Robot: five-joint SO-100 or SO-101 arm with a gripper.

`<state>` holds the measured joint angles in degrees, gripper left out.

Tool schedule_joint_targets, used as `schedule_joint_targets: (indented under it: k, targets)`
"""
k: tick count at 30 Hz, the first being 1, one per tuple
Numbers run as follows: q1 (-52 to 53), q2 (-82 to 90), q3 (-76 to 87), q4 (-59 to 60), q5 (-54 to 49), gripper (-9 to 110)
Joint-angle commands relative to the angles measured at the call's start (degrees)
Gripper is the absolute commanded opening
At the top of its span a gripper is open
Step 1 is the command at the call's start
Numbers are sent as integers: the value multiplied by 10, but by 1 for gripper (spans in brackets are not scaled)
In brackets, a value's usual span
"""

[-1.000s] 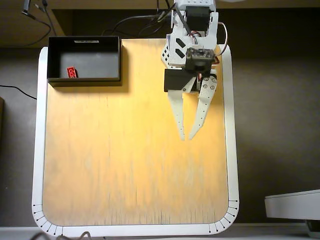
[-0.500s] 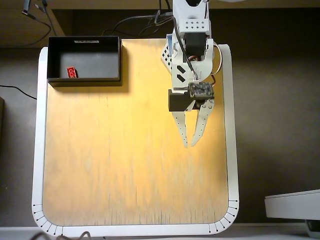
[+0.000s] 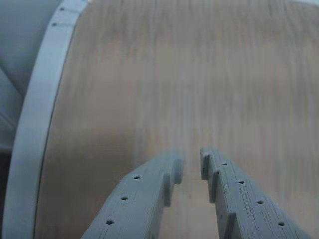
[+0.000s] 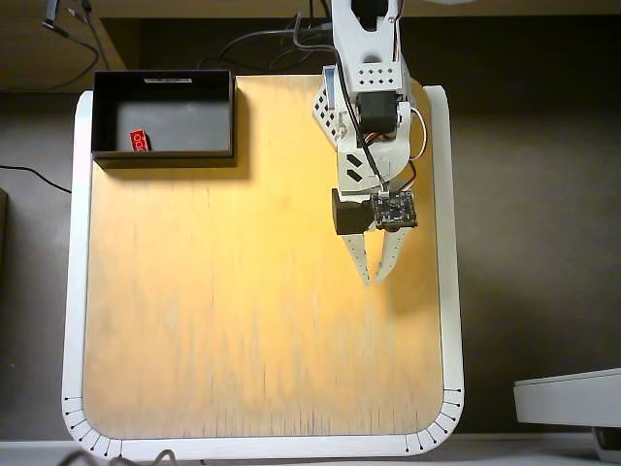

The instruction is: Grasp a lego block and put it in the bin.

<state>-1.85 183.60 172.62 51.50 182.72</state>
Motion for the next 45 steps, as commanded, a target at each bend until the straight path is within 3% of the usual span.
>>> schedule_joint_targets:
  k: [1,5,12,21,26,45]
  targets:
    - [-6,54,63,-21,3,0]
    - [-2,54,92,-4,-2,1]
    - [-2,54,92,120,42,0]
    - [-2,54,92,245,28,0]
    - [-2,54,92,247,-46,1]
    - [-3,54,92,247,-60,1]
